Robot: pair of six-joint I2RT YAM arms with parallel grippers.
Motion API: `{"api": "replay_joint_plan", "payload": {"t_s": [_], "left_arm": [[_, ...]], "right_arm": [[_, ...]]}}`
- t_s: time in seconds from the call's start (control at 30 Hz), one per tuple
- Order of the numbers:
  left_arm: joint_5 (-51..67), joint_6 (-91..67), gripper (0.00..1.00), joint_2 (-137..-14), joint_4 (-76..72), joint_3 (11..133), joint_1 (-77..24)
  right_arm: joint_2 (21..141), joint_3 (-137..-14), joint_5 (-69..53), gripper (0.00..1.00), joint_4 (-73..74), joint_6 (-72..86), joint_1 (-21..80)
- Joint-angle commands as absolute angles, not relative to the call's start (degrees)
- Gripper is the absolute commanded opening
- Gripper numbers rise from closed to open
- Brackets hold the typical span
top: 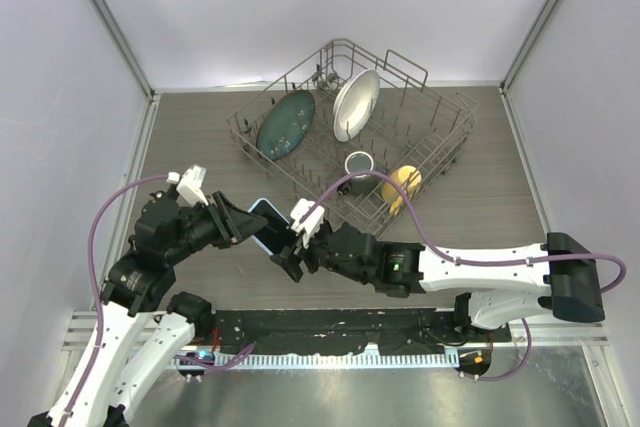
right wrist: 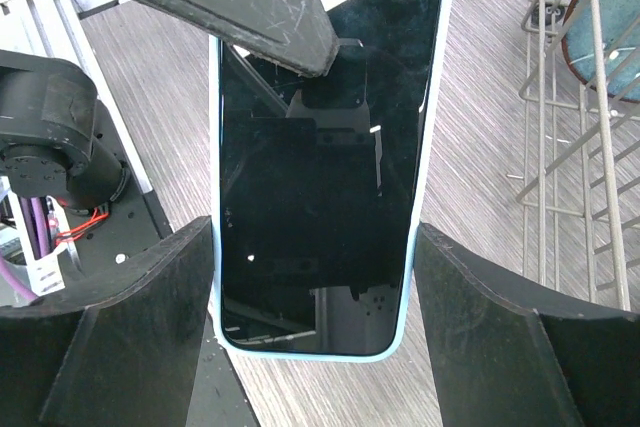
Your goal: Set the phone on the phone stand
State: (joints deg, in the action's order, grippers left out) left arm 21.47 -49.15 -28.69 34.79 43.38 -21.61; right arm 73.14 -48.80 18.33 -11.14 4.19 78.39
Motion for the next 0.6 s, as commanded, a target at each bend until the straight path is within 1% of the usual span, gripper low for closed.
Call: {"api": "replay_joint_plan", "payload": {"t_s": [0.0,0.23,0.33,0.4,0.43,0.47,0.5,0.53,0.57], "left_arm": [[21.0,-46.3,0.40,-28.8,35.7,46.1,-21.4],[20.8,-45.9,0.37,-29.6,35.9,46.7,-21.3],[21.0,-45.2,0.33,-30.1,36.4,47.0,-21.4],[20.7,-44.6,0.23,-30.1,36.6,47.4,-21.3],[20.3,-44.4,0.15,-30.0,36.6,47.5,-21.4],[20.0,-44.2,0.00,-29.4,36.6,47.5,-21.4],[19.8,-44.1,0.00,-29.1,36.6,47.8,-21.4],[19.0,-43.7,0.00,-28.5,36.7,47.9,-21.4],[18.2,-43.3,0.00,-27.3,37.3,48.3,-21.3]], "right_arm": [[73.4,-53.9,20.6,0.01,-15.1,3.5,78.9],[74.7,-55.5,20.2,0.01,-14.8,3.3,79.3],[75.0,-55.9,19.9,0.01,-14.8,3.3,79.5],[75.2,-56.2,19.4,0.01,-14.5,3.3,79.5],[75.3,-56.3,19.4,0.01,-14.4,3.3,79.7],[75.3,-56.4,19.2,0.01,-14.2,3.3,79.6],[75.4,-56.5,19.5,0.01,-12.7,3.3,79.6],[75.4,-56.5,20.1,0.09,-11.8,3.4,79.6],[75.2,-55.8,21.0,0.36,-11.3,3.8,79.6]]}}
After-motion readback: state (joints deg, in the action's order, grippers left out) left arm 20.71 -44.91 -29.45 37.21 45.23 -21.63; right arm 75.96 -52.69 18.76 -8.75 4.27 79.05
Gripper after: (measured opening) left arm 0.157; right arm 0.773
